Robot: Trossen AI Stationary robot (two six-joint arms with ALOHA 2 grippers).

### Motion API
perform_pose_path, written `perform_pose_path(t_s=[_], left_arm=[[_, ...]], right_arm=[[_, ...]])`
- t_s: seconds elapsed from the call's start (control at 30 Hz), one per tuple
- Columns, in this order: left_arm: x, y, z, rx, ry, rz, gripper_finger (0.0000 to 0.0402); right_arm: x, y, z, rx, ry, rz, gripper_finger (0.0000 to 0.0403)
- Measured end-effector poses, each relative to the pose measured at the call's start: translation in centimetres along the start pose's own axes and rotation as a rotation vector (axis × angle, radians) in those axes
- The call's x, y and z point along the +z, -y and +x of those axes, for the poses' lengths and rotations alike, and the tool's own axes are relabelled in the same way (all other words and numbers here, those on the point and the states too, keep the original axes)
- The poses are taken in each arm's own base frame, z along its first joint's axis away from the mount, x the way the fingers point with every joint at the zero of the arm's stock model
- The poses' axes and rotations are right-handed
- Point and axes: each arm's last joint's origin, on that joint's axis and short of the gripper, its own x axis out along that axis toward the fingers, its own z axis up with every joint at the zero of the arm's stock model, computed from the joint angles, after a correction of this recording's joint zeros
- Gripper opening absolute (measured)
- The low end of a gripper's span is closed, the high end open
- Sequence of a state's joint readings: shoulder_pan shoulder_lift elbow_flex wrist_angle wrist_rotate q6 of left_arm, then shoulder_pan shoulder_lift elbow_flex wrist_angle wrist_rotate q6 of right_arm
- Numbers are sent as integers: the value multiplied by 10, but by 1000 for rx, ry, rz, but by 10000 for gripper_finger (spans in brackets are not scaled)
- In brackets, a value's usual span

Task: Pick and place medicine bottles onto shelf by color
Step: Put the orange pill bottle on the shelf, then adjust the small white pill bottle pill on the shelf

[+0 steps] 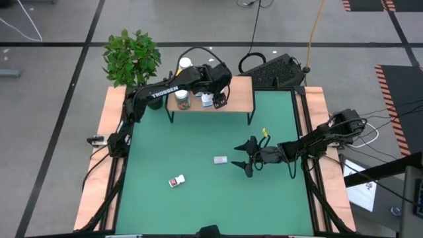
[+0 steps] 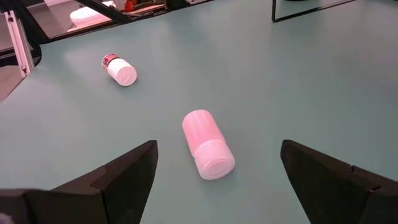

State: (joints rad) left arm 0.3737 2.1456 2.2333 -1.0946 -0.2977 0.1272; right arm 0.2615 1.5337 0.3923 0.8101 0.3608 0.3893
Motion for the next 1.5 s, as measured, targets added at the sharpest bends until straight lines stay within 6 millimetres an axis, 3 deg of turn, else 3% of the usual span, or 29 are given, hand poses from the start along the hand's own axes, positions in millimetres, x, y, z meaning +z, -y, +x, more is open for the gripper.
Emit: perform_pose_path(t_s=[0.6, 0.9, 1.23, 1.33, 1.5], left_arm=[[6, 0, -5, 8, 62, -32, 313], [7, 1, -43, -1, 136, -31, 312], [4, 8, -108, 73, 263, -108, 312], [5, 20, -114, 60, 283, -104, 312], [6, 50, -108, 22, 256, -39, 312]], right_arm=[[0, 0, 0, -5, 2, -24, 336], [0, 0, 0, -8, 3, -35, 336], [0, 0, 0, -8, 3, -35, 336], [0, 0, 0, -8, 3, -35, 336], [0, 0, 0, -7, 3, -35, 336]])
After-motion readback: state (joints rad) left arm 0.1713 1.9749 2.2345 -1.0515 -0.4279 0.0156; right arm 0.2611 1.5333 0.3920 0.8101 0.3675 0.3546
